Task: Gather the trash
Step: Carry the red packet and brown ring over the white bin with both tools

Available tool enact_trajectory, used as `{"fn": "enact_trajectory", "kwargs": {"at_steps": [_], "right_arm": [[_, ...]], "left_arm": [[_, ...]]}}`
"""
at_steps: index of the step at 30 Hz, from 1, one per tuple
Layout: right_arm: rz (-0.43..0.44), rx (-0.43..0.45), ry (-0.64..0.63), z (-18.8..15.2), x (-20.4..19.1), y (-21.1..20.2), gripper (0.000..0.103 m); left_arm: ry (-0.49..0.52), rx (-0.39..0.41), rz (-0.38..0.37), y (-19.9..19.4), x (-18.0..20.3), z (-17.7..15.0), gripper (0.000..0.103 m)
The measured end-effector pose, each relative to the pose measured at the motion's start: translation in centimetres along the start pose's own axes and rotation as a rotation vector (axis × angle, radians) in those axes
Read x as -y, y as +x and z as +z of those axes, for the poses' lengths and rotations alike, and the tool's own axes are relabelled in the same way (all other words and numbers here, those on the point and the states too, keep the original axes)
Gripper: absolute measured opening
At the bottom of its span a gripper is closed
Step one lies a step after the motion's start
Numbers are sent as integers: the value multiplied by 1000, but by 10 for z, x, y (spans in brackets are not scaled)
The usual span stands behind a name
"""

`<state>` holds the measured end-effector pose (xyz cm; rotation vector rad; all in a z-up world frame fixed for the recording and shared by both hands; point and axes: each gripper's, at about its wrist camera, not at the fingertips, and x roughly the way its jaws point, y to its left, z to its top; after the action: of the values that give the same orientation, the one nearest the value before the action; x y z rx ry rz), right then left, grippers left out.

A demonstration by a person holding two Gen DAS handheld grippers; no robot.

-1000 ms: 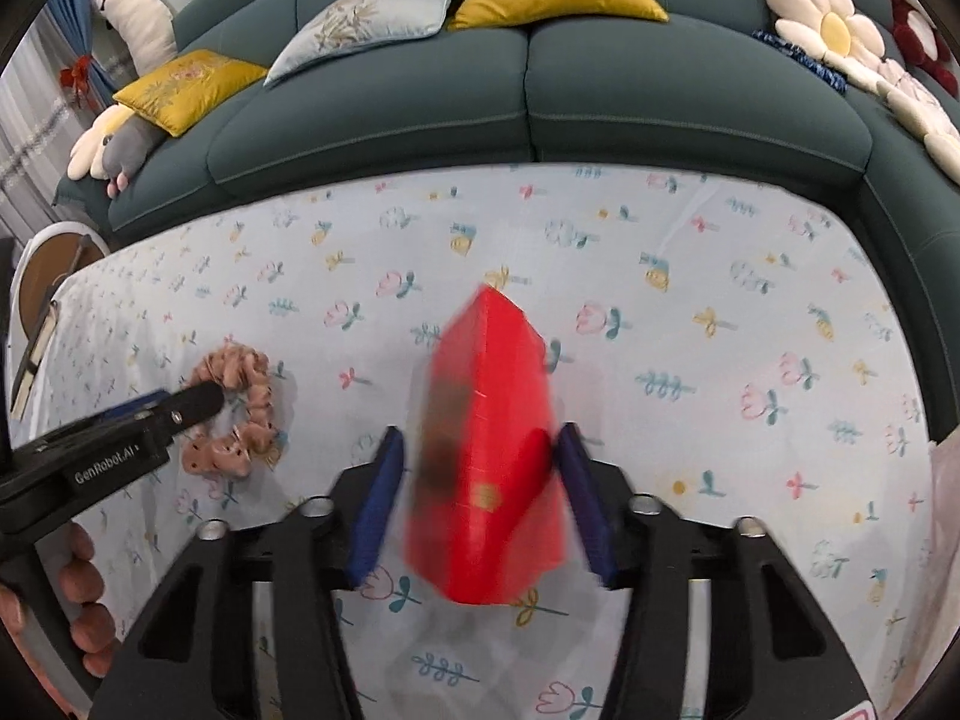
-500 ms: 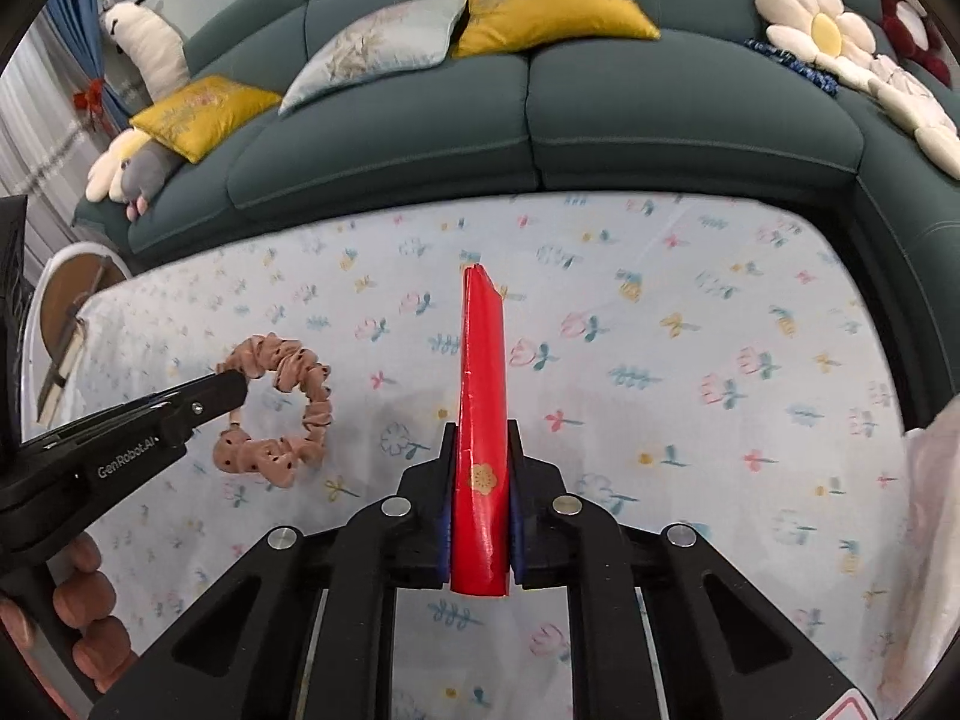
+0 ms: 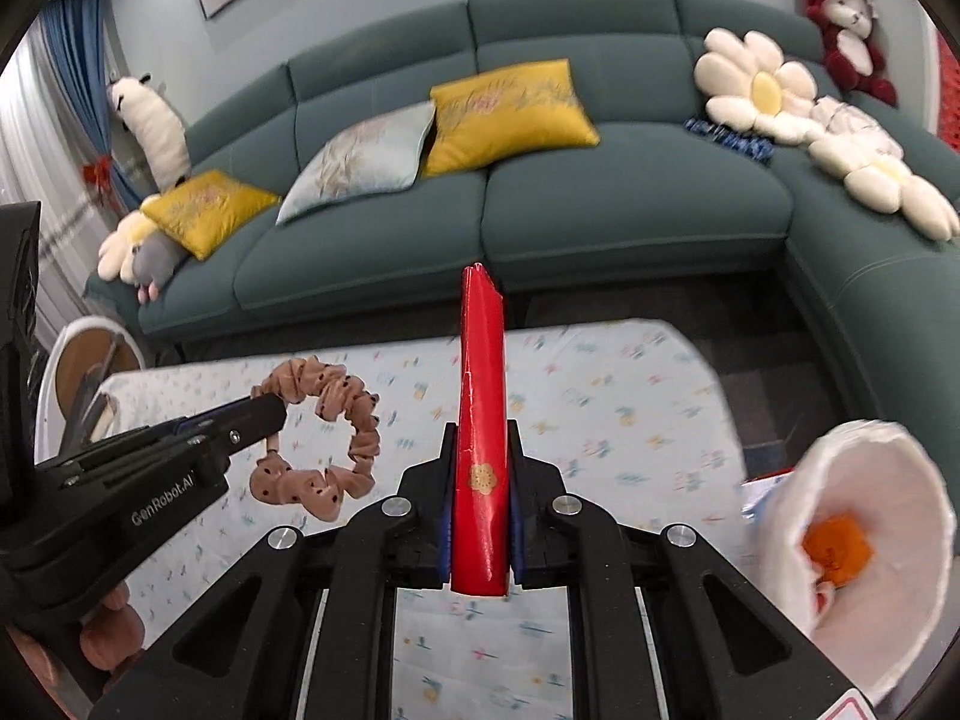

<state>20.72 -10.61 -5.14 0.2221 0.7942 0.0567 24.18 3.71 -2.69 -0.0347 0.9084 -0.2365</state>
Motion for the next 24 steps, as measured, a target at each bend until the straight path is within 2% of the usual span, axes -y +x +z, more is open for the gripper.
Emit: {"fn": "enact_trajectory", "kwargs": {"at_steps": [13, 24], "right_arm": [[-58, 131, 55, 4, 62, -98, 12], [-109, 185, 104, -12, 114, -148, 12]], "left_arm": [[116, 66, -76, -58, 98, -6, 7], [202, 75, -134, -78, 170, -24, 7]]}}
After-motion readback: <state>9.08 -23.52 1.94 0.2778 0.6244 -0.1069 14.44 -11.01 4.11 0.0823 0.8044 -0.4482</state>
